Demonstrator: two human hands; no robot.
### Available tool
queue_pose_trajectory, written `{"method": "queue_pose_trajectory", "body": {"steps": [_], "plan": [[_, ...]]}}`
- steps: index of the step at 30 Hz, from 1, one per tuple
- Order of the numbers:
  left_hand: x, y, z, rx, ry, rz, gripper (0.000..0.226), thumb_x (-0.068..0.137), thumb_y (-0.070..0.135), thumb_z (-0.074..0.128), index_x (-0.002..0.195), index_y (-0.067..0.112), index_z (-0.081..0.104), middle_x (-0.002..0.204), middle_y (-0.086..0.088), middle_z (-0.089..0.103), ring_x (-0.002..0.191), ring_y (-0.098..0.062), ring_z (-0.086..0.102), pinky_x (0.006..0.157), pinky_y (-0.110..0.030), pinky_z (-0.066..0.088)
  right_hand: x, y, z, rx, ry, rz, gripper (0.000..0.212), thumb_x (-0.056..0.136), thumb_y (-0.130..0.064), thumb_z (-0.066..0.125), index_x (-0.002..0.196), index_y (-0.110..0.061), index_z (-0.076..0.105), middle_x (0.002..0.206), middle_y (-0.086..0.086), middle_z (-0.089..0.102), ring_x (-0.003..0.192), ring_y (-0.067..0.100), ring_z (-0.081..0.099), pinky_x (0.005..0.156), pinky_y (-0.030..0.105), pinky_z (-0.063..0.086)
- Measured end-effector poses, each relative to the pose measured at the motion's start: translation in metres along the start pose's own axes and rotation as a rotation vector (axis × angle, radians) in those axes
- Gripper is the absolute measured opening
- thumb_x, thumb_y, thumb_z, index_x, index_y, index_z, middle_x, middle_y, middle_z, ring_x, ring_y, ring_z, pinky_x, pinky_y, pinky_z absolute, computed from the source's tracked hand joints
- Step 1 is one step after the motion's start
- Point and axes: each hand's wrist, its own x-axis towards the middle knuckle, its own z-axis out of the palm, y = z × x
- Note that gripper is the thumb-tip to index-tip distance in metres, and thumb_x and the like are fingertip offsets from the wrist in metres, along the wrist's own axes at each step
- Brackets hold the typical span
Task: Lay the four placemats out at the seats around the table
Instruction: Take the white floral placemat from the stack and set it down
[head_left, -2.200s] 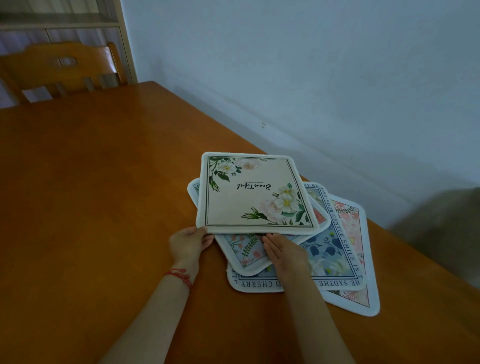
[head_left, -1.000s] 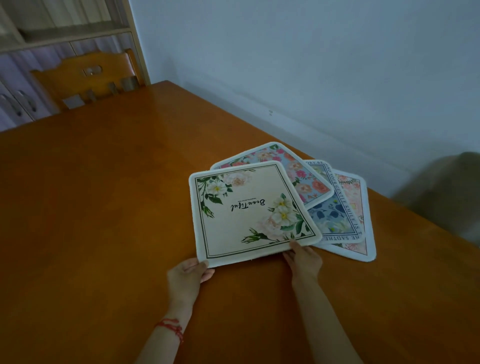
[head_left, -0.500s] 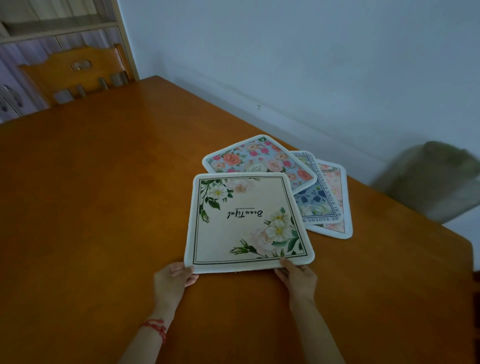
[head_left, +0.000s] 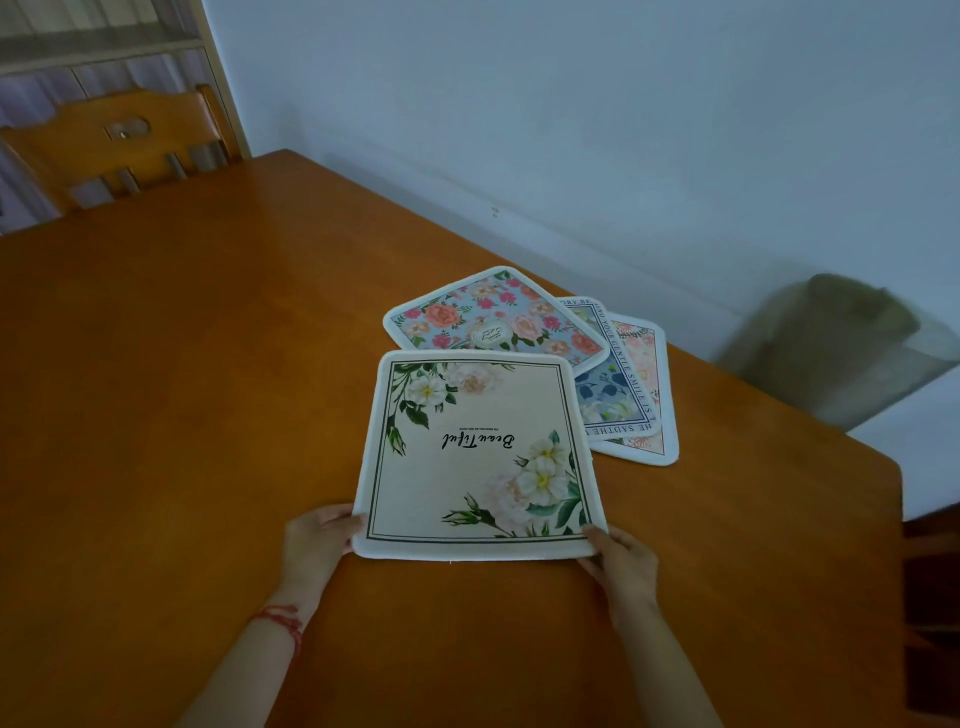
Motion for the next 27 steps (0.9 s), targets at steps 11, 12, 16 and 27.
{"method": "queue_pose_trajectory", "body": {"steps": [11,12,16,27], "plan": [[0.04,0.044,0.01,0.056,-0.036,0.029,0.012,0.083,0.005,0.063,0.091,0.013,0.067,0.103,-0.016,0.068,0.101,-0.032,0.062,0.08,-0.032,0.049,0.061,-0.036,0.011,-0.336,-0.073,-0.189,0.019,0.083,-0.007,0.064,0.1,0.0,0.066,0.086,0.014,0.069,0.077,0.028,0.067,0.072,0.038,0.055],[0.041,0.049,0.011,0.074,-0.023,0.046,0.014,0.083,0.005,0.063,0.096,0.009,0.067,0.106,-0.017,0.067,0.1,-0.032,0.062,0.082,-0.034,0.048,0.066,-0.038,0.013,-0.347,-0.077,-0.193,0.019,0.083,-0.007,0.064,0.101,0.0,0.066,0.087,0.014,0.07,0.079,0.029,0.067,0.076,0.041,0.055],[0.042,0.061,0.019,0.092,0.009,0.097,0.022,0.085,0.004,0.06,0.105,-0.002,0.064,0.094,-0.014,0.066,0.072,-0.015,0.059,0.069,-0.025,0.044,0.081,-0.046,0.024,-0.39,-0.101,-0.242,0.014,0.084,-0.008,0.062,0.096,-0.003,0.069,0.081,0.009,0.069,0.077,0.027,0.066,0.078,0.041,0.055],[0.049,0.07,0.023,0.095,0.054,0.1,0.02,0.082,0.008,0.064,0.101,0.001,0.066,0.1,-0.014,0.067,0.093,-0.026,0.06,0.089,-0.037,0.044,0.094,-0.056,0.037,-0.373,-0.094,-0.28,0.013,0.081,-0.009,0.066,0.091,0.0,0.068,0.086,0.017,0.069,0.079,0.03,0.065,0.076,0.04,0.055]]}}
